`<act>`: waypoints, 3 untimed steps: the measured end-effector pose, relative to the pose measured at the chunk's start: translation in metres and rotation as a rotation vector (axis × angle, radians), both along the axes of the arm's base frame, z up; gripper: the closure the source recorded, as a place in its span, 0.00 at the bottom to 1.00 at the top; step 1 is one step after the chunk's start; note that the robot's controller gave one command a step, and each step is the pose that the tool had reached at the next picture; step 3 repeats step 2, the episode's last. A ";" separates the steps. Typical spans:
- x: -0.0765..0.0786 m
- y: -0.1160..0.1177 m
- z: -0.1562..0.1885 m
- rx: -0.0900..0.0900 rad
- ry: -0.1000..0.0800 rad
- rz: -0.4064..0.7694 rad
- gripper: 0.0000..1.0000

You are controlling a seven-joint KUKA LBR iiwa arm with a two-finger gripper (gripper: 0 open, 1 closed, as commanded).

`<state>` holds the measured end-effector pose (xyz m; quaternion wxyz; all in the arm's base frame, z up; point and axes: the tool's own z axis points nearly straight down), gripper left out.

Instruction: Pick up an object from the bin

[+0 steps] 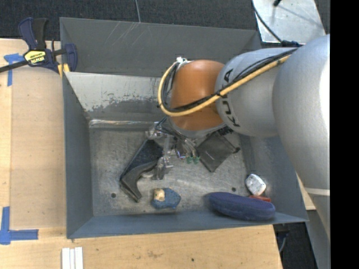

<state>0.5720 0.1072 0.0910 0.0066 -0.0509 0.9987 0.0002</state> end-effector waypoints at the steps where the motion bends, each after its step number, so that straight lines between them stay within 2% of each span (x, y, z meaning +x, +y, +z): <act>1: 0.001 -0.001 0.000 0.000 -0.002 -0.001 1.00; 2: -0.024 -0.011 0.164 -0.003 0.007 0.258 1.00; 3: -0.024 -0.011 0.164 -0.003 0.007 0.258 1.00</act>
Offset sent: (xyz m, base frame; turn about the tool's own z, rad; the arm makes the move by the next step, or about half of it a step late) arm 0.0000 0.0000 0.0000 0.0000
